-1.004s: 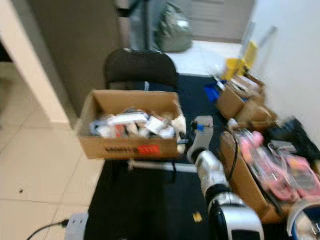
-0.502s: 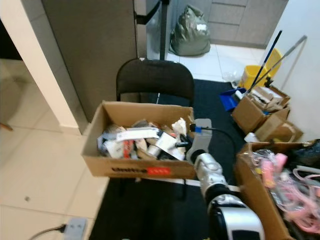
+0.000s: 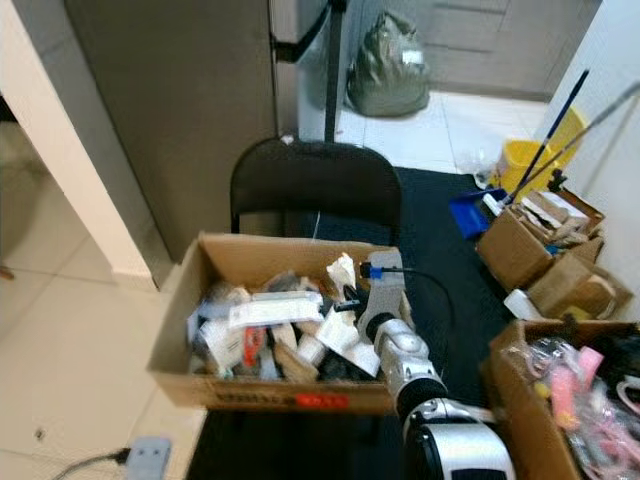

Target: Picking trash to rubbish bin

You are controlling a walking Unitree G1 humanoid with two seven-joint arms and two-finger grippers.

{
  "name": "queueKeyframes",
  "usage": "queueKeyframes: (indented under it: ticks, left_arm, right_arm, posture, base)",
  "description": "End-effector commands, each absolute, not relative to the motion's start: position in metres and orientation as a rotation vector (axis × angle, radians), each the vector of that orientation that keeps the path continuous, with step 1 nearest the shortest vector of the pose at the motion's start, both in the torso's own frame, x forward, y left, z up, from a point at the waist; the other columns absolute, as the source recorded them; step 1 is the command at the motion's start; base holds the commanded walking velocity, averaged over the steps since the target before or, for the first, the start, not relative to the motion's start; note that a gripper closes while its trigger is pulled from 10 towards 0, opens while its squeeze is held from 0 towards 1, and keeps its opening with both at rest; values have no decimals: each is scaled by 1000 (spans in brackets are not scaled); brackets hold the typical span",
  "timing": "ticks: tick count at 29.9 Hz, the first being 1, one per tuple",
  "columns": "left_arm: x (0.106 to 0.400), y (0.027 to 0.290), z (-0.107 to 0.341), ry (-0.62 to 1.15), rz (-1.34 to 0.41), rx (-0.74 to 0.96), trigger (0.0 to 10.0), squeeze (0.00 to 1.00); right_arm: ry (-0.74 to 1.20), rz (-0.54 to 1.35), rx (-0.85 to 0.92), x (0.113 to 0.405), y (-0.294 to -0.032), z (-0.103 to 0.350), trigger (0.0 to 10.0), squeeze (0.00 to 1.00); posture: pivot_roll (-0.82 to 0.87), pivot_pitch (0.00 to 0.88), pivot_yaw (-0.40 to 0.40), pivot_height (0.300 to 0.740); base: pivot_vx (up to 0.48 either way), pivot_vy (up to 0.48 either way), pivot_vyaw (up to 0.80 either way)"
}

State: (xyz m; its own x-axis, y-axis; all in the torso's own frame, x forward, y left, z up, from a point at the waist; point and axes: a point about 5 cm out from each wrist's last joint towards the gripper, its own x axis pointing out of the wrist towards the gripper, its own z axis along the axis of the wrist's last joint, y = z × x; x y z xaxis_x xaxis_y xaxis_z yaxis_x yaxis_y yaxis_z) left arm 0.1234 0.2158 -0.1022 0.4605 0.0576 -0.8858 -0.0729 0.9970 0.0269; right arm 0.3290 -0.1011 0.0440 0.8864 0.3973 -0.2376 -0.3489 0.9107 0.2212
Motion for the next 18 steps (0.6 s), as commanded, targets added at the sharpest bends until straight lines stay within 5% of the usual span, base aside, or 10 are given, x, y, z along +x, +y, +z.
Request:
queueKeyframes:
  ticks: [1, 2, 3, 12, 17, 18]
  left_arm:
    - [118, 215, -104, 1112, 85, -13, 10000, 0]
    - [118, 215, -104, 1112, 85, -13, 10000, 0]
    - [119, 215, -104, 1113, 82, -11, 10000, 0]
    - [119, 214, -104, 1118, 74, -8, 10000, 0]
    - [118, 210, -105, 1125, 63, -32, 10000, 0]
    - [118, 210, -105, 1124, 69, -37, 10000, 0]
  right_arm:
    - [320, 403, 152, 325, -98, 38, 10000, 667]
    - [320, 403, 152, 325, -98, 38, 10000, 667]
    - [331, 404, 127, 324, -98, 36, 10000, 1000]
    - [331, 419, 141, 323, -99, 35, 10000, 1000]
    - [334, 430, 441, 320, -108, 34, 10000, 1000]
    - [344, 504, 525, 315, -108, 31, 10000, 0]
  posture:
    - [150, 47, -37, 740]
    - [150, 47, -37, 740]
    - [148, 48, -39, 740]
    - [147, 41, -42, 740]
    - [147, 34, -46, 740]
    - [147, 32, -46, 740]
  base:
    - [0, 0, 0]
    - [0, 0, 0]
    - [0, 0, 0]
    - [0, 0, 0]
    - [0, 0, 0]
    - [0, 0, 0]
